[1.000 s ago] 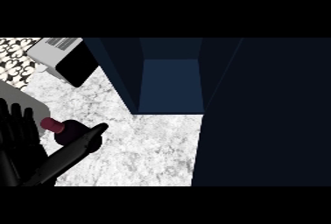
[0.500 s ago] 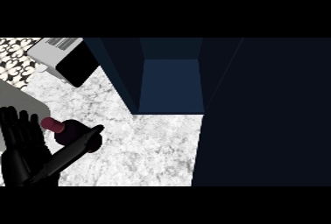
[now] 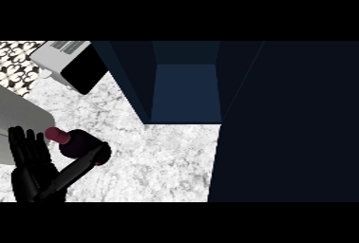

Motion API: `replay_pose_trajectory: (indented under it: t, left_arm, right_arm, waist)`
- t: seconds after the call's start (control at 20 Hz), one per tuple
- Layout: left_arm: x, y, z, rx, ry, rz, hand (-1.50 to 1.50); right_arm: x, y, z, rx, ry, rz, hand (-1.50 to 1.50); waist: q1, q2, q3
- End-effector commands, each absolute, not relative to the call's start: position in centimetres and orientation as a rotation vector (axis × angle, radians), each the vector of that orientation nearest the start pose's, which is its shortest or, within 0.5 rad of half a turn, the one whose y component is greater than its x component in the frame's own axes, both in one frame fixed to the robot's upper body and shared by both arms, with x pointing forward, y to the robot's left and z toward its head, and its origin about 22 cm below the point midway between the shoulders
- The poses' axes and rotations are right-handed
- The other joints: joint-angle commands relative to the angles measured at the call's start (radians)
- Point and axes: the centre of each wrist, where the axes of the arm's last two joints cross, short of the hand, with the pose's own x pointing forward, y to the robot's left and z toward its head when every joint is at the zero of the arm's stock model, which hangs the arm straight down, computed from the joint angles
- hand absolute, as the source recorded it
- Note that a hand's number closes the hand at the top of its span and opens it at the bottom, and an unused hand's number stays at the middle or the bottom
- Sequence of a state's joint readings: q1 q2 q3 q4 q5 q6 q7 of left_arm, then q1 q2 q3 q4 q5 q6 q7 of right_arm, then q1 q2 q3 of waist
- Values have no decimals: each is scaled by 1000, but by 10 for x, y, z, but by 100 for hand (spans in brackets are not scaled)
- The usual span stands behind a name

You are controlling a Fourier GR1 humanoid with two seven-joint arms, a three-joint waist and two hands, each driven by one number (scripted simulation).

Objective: Pick up the wine, place it into the cabinet and close the cabinet

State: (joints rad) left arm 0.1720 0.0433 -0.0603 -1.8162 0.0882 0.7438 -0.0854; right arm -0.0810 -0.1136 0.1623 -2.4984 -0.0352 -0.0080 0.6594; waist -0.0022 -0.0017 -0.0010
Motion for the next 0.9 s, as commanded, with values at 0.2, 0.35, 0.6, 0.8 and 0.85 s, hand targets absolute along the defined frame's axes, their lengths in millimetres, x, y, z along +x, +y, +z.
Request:
replay_pose_trajectory:
  t: [0.2, 0.35, 0.6, 0.8, 0.85]
  left_arm:
    - [195, 238, 0, 509, -1616, 624, -150]
    - [219, 244, -14, 512, -1622, 613, -150]
    - [205, 243, -34, 497, -1618, 605, -150]
    - [206, 248, -36, 505, -1627, 631, -150]
    - [205, 248, -56, 490, -1601, 605, -150]
  right_arm:
    - [128, -217, 216, 162, -1957, 216, -150]
    - [120, -220, 217, 164, -1946, 247, -150]
    - [107, -219, 223, 170, -1936, 248, -150]
    - [104, -217, 226, 181, -1969, 225, -150]
    - [114, -210, 227, 180, -1947, 236, -150]
  waist:
    - [1, 1, 1]
    - [-5, 1, 1]
    - [-4, 0, 1]
    - [-5, -1, 1]
    - [-3, 0, 0]
